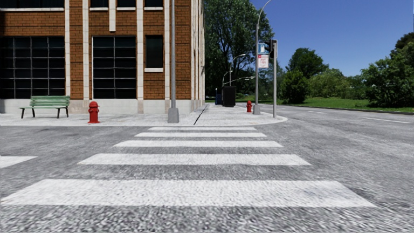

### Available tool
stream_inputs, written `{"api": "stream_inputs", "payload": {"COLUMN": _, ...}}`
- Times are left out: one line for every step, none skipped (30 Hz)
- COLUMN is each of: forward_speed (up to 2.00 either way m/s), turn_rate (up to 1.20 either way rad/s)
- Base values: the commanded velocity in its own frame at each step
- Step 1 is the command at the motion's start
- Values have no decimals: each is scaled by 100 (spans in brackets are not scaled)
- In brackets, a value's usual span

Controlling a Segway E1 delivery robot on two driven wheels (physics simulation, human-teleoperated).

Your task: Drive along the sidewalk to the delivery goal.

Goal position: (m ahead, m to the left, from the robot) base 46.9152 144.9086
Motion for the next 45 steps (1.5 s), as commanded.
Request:
{"api": "stream_inputs", "payload": {"forward_speed": 137, "turn_rate": 0}}
{"api": "stream_inputs", "payload": {"forward_speed": 137, "turn_rate": 0}}
{"api": "stream_inputs", "payload": {"forward_speed": 137, "turn_rate": 0}}
{"api": "stream_inputs", "payload": {"forward_speed": 137, "turn_rate": 0}}
{"api": "stream_inputs", "payload": {"forward_speed": 137, "turn_rate": 0}}
{"api": "stream_inputs", "payload": {"forward_speed": 137, "turn_rate": 0}}
{"api": "stream_inputs", "payload": {"forward_speed": 137, "turn_rate": 0}}
{"api": "stream_inputs", "payload": {"forward_speed": 138, "turn_rate": 0}}
{"api": "stream_inputs", "payload": {"forward_speed": 138, "turn_rate": 0}}
{"api": "stream_inputs", "payload": {"forward_speed": 138, "turn_rate": 0}}
{"api": "stream_inputs", "payload": {"forward_speed": 138, "turn_rate": 0}}
{"api": "stream_inputs", "payload": {"forward_speed": 154, "turn_rate": 0}}
{"api": "stream_inputs", "payload": {"forward_speed": 200, "turn_rate": 0}}
{"api": "stream_inputs", "payload": {"forward_speed": 200, "turn_rate": 0}}
{"api": "stream_inputs", "payload": {"forward_speed": 200, "turn_rate": 0}}
{"api": "stream_inputs", "payload": {"forward_speed": 200, "turn_rate": 0}}
{"api": "stream_inputs", "payload": {"forward_speed": 200, "turn_rate": 0}}
{"api": "stream_inputs", "payload": {"forward_speed": 200, "turn_rate": 0}}
{"api": "stream_inputs", "payload": {"forward_speed": 200, "turn_rate": 0}}
{"api": "stream_inputs", "payload": {"forward_speed": 200, "turn_rate": 0}}
{"api": "stream_inputs", "payload": {"forward_speed": 200, "turn_rate": 0}}
{"api": "stream_inputs", "payload": {"forward_speed": 200, "turn_rate": 0}}
{"api": "stream_inputs", "payload": {"forward_speed": 200, "turn_rate": 0}}
{"api": "stream_inputs", "payload": {"forward_speed": 200, "turn_rate": 0}}
{"api": "stream_inputs", "payload": {"forward_speed": 200, "turn_rate": 0}}
{"api": "stream_inputs", "payload": {"forward_speed": 200, "turn_rate": 0}}
{"api": "stream_inputs", "payload": {"forward_speed": 200, "turn_rate": 0}}
{"api": "stream_inputs", "payload": {"forward_speed": 200, "turn_rate": 0}}
{"api": "stream_inputs", "payload": {"forward_speed": 200, "turn_rate": 0}}
{"api": "stream_inputs", "payload": {"forward_speed": 200, "turn_rate": 0}}
{"api": "stream_inputs", "payload": {"forward_speed": 200, "turn_rate": 0}}
{"api": "stream_inputs", "payload": {"forward_speed": 200, "turn_rate": 0}}
{"api": "stream_inputs", "payload": {"forward_speed": 200, "turn_rate": 0}}
{"api": "stream_inputs", "payload": {"forward_speed": 200, "turn_rate": 0}}
{"api": "stream_inputs", "payload": {"forward_speed": 200, "turn_rate": 0}}
{"api": "stream_inputs", "payload": {"forward_speed": 200, "turn_rate": 0}}
{"api": "stream_inputs", "payload": {"forward_speed": 200, "turn_rate": 0}}
{"api": "stream_inputs", "payload": {"forward_speed": 200, "turn_rate": 0}}
{"api": "stream_inputs", "payload": {"forward_speed": 200, "turn_rate": 0}}
{"api": "stream_inputs", "payload": {"forward_speed": 200, "turn_rate": 0}}
{"api": "stream_inputs", "payload": {"forward_speed": 200, "turn_rate": 0}}
{"api": "stream_inputs", "payload": {"forward_speed": 200, "turn_rate": 0}}
{"api": "stream_inputs", "payload": {"forward_speed": 200, "turn_rate": 0}}
{"api": "stream_inputs", "payload": {"forward_speed": 200, "turn_rate": 0}}
{"api": "stream_inputs", "payload": {"forward_speed": 200, "turn_rate": 0}}
